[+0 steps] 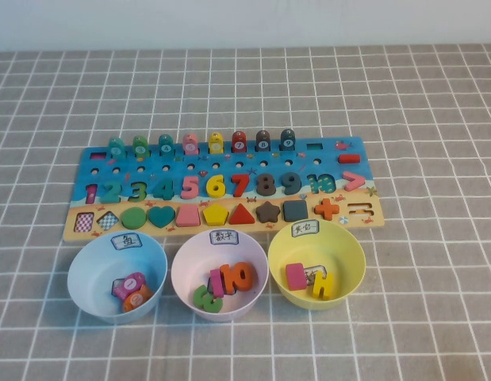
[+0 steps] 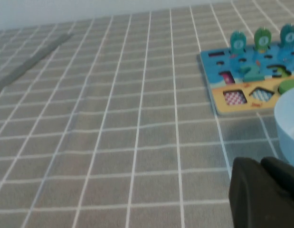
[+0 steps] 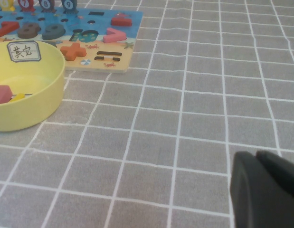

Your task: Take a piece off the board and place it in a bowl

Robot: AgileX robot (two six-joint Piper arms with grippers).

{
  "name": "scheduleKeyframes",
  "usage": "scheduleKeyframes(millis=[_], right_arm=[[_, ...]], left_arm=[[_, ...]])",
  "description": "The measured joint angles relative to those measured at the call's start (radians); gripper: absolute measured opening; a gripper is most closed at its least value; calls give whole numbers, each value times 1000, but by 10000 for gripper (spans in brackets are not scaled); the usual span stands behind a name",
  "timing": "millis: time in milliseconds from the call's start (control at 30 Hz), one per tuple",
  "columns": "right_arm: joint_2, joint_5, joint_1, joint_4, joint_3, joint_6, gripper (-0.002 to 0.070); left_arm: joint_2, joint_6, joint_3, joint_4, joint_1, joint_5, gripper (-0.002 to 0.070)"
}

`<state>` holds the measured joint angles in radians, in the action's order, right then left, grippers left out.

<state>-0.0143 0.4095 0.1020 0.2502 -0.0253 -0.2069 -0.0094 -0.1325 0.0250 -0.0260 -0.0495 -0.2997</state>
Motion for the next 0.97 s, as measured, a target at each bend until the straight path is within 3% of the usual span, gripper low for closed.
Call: scheduleKeyframes(millis=[133, 967], right_arm=[[0, 0, 0, 0, 0, 0, -17], [0, 0, 0, 0, 0, 0, -17]], left_arm=[[0, 6, 0, 3, 0, -69, 2], [0, 6, 0, 10, 0, -73, 2]])
